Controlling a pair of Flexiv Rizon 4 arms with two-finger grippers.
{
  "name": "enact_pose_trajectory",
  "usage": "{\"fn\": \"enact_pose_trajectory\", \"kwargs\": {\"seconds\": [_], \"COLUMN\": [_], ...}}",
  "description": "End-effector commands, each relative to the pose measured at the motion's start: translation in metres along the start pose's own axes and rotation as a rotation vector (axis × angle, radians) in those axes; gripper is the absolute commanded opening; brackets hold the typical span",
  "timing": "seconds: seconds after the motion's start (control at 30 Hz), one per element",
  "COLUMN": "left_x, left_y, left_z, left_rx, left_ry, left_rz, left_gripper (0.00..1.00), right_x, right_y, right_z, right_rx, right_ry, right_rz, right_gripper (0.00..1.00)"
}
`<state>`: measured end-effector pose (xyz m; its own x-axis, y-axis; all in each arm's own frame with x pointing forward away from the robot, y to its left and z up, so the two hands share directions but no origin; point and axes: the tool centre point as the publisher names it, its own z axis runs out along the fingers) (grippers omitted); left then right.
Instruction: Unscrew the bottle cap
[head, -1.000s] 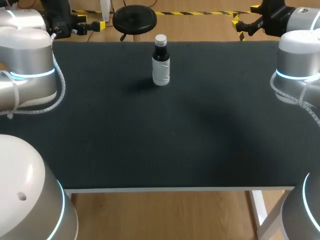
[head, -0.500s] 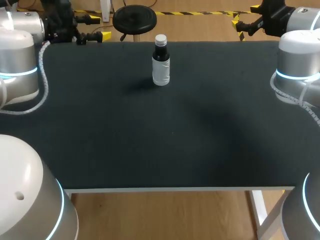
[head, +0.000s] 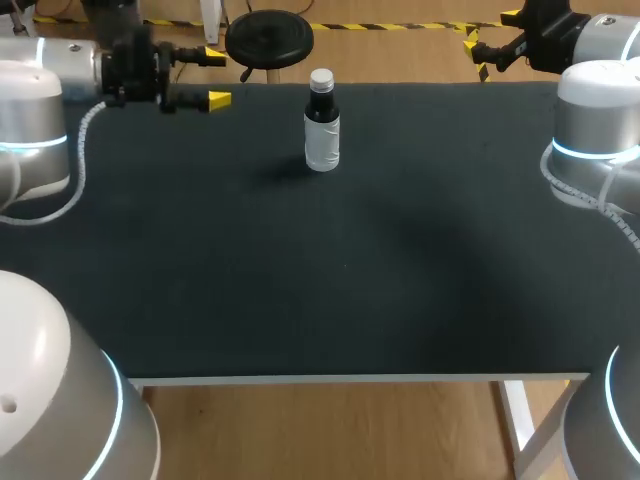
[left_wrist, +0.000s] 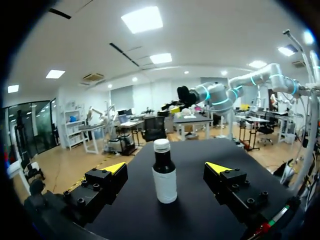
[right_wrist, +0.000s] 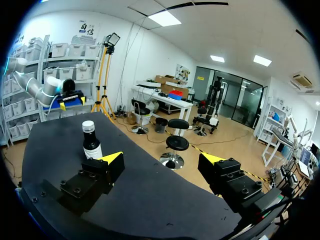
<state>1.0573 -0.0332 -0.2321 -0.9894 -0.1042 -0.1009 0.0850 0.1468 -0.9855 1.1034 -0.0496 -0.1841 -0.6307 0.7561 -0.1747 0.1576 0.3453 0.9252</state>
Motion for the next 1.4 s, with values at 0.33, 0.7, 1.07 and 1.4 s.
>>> {"fn": "enact_pose_trajectory", "kwargs": {"seconds": [0.33,0.7,1.07,1.4], "left_x": [-0.017,-0.021,-0.024,-0.021], "left_y": [0.019,0.028,0.029,0.031], "left_z": [0.041,0.081,0.103,0.116], "left_rx": [0.201,0.178,0.179,0.179], "left_ry": [0.391,0.427,0.45,0.474], "left_rz": [-0.013,-0.065,-0.085,-0.103], "left_gripper": [1.0,1.0,1.0,1.0], "right_x": [0.0,0.0,0.0,0.0], "right_y": [-0.001,-0.001,-0.001,-0.001], "right_z": [0.0,0.0,0.0,0.0], "right_rx": [-0.002,-0.002,-0.002,-0.002], "right_ry": [0.001,0.001,0.001,0.001], "right_rz": [0.0,0.0,0.0,0.0], "right_gripper": [1.0,1.0,1.0,1.0]}}
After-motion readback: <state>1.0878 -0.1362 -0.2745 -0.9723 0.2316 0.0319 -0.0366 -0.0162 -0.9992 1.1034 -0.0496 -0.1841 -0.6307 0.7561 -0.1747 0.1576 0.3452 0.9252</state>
